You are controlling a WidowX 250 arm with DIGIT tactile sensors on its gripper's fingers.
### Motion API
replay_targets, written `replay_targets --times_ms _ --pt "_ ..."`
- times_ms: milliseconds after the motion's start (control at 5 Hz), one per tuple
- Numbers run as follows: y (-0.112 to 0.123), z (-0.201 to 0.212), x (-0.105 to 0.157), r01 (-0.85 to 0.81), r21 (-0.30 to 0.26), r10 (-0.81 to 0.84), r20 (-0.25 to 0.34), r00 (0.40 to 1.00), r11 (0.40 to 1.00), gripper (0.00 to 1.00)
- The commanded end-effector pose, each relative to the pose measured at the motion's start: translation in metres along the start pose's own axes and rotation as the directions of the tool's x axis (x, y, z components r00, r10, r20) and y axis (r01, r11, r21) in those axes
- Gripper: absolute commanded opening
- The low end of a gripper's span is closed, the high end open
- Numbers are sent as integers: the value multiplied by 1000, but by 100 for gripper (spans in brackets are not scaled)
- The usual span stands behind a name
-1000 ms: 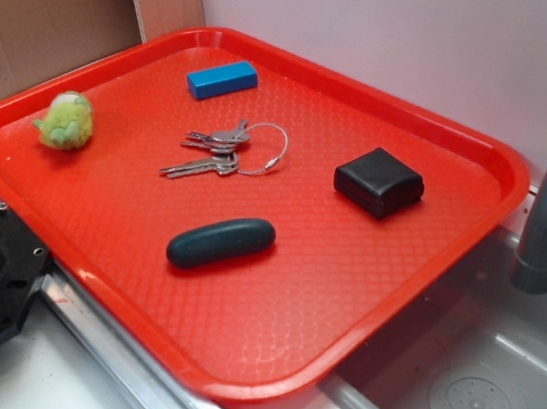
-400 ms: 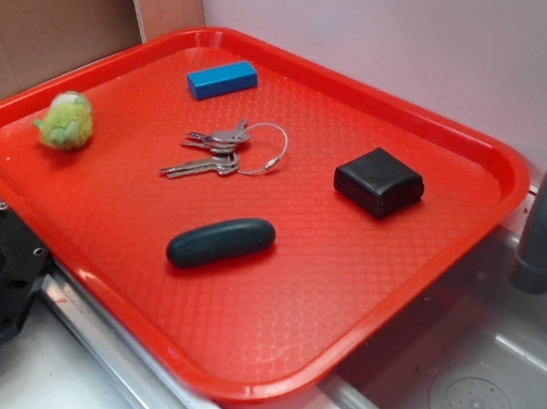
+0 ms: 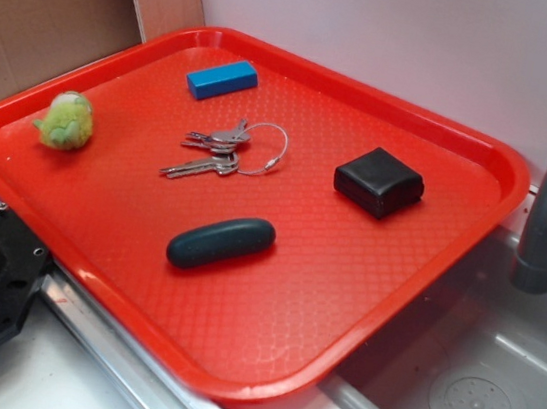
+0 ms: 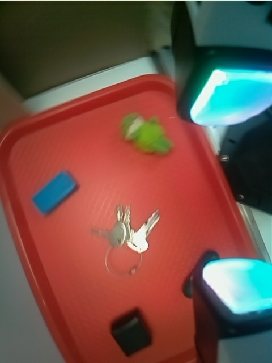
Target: Grab the green animal.
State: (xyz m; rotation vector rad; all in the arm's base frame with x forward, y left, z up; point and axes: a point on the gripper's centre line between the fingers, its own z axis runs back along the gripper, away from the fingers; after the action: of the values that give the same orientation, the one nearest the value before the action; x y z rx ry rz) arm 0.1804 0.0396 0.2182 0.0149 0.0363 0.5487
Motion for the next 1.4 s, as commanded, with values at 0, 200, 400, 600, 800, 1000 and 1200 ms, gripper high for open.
replay_targets --times_ms 0,200,400,600,800,1000,1200 --pt "3 4 -43 -299 24 295 114 949 954 100" --pt "3 4 -43 -299 24 295 114 949 954 100" --pt "3 4 -43 -299 24 295 114 949 954 100" --pt "6 -37 -24 -320 42 317 58 946 946 100" --pt "12 -73 -9 -376 62 373 48 926 925 100" --pt "19 -115 -2 -386 109 390 -10 921 916 100" --pt "26 -142 0 -347 162 356 -30 934 924 100"
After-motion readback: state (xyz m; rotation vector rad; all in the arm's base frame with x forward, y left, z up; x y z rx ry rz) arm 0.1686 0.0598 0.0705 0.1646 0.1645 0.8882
